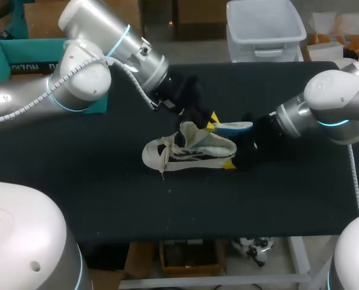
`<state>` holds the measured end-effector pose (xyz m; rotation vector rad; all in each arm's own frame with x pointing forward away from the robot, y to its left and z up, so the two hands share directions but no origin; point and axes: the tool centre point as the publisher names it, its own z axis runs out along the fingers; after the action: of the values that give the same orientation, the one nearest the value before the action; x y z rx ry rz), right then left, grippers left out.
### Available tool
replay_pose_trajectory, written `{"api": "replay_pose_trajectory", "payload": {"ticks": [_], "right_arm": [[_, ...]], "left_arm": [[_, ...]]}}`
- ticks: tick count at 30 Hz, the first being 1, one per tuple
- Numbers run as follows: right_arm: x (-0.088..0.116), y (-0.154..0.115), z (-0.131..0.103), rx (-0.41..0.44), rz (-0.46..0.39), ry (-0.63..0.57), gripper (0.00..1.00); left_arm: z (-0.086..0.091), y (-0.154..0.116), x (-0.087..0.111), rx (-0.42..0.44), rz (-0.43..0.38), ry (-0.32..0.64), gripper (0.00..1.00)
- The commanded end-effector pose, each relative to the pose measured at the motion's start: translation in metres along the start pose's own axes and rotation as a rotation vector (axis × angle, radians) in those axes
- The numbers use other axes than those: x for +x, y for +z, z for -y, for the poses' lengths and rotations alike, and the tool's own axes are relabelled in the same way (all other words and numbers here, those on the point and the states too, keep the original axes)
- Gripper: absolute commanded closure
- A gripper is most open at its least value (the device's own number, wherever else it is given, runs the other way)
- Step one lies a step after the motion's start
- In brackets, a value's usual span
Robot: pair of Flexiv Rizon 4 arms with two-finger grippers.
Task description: Open the shoe tongue, take the insole out of the shoe, put the insole back into the shoe, and pack the shoe into the shoebox
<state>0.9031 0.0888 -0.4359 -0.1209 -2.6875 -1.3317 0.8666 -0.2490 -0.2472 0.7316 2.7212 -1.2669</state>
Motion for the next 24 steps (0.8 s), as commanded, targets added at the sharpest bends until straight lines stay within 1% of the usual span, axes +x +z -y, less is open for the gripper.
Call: {"api": "replay_pose_trajectory", "payload": {"ticks": [1,5,6,7,10,14,18,23,24], "right_arm": [[-0.002,0.013,0.011,-0.001,-0.003,0.002,1.00],[-0.002,0.013,0.011,-0.001,-0.003,0.002,1.00],[-0.002,0.013,0.011,-0.001,-0.003,0.002,1.00],[-0.002,0.013,0.011,-0.001,-0.003,0.002,1.00],[-0.002,0.013,0.011,-0.001,-0.003,0.002,1.00],[-0.002,0.013,0.011,-0.001,-0.003,0.002,1.00],[-0.002,0.011,0.011,0.002,-0.003,0.002,1.00],[0.000,0.006,0.009,0.018,-0.002,-0.002,1.00],[0.001,0.004,0.008,0.019,-0.001,-0.002,0.97]], "left_arm": [[0.009,-0.006,-0.004,0.060,-0.012,0.041,1.00],[0.028,-0.007,-0.008,0.114,-0.025,0.086,1.00],[0.031,-0.006,-0.009,0.122,-0.023,0.091,1.00],[0.035,-0.006,-0.011,0.158,-0.045,0.109,1.00],[0.042,-0.004,-0.014,0.201,-0.067,0.131,1.00],[0.053,-0.005,-0.015,0.241,-0.089,0.164,1.00],[0.064,-0.009,-0.012,0.246,-0.085,0.188,1.00],[0.074,-0.017,-0.007,0.249,-0.083,0.218,1.00],[0.075,-0.019,-0.006,0.252,-0.086,0.223,1.00]]}}
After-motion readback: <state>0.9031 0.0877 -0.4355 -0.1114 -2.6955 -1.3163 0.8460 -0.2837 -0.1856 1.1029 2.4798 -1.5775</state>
